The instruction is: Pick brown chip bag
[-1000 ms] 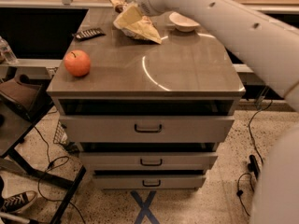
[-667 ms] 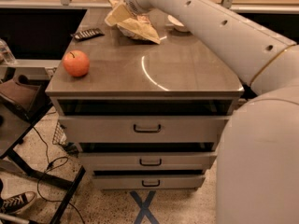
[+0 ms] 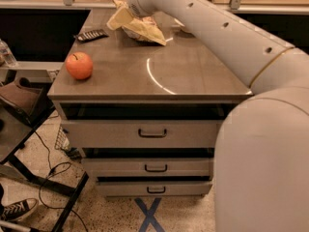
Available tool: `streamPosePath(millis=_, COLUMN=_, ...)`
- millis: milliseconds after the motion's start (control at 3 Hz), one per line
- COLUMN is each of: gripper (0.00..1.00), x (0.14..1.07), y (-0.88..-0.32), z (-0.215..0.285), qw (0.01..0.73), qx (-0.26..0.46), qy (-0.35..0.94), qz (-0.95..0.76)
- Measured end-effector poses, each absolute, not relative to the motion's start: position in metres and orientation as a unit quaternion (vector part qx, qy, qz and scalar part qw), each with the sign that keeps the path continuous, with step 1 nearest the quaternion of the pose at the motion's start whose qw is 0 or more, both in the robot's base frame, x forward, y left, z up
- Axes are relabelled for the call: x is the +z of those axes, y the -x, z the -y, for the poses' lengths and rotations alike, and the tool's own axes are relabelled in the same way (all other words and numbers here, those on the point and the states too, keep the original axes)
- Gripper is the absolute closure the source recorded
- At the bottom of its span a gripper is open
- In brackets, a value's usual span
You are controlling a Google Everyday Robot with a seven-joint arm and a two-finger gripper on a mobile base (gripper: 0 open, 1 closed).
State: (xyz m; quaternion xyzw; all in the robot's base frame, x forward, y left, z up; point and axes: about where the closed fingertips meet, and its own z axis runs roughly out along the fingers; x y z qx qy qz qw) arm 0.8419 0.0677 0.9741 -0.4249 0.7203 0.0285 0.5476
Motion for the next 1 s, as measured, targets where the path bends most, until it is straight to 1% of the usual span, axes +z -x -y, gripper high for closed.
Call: streamPosePath(millis=1000, gripper=0.00, x=0.880, y=-0.905, z=-0.069, qw=0.502, qx=0.073, qy=0.425, qz=-0.750)
